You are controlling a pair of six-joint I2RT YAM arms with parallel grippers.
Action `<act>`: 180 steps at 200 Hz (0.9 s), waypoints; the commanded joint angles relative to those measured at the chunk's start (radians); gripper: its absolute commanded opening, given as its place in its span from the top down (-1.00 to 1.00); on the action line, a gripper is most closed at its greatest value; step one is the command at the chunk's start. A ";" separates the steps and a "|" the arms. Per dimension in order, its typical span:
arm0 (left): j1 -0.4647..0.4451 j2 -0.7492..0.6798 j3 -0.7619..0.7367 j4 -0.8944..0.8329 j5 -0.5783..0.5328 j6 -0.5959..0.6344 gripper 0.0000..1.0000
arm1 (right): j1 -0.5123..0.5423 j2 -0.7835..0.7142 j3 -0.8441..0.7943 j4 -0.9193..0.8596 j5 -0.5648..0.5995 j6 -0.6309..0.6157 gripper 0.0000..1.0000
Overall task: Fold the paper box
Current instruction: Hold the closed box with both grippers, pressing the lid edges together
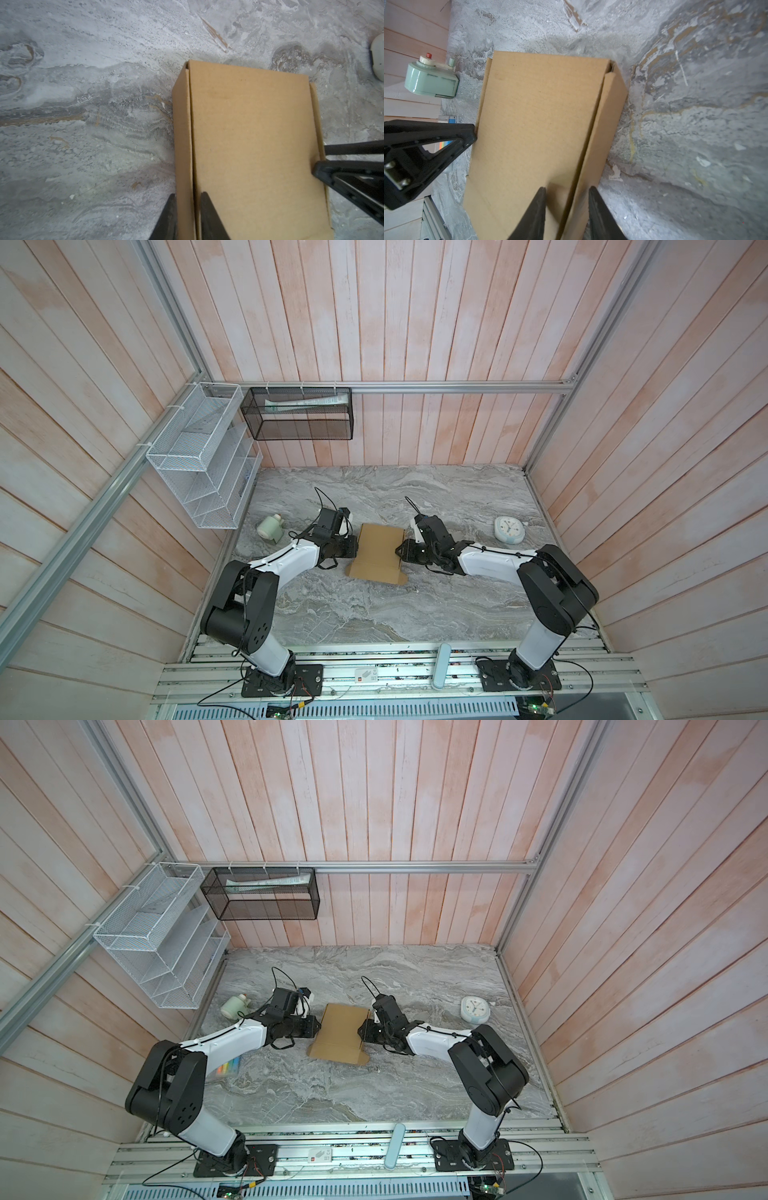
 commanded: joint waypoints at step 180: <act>0.008 -0.033 0.005 0.013 -0.043 0.004 0.57 | -0.007 0.017 -0.002 0.017 -0.020 -0.004 0.32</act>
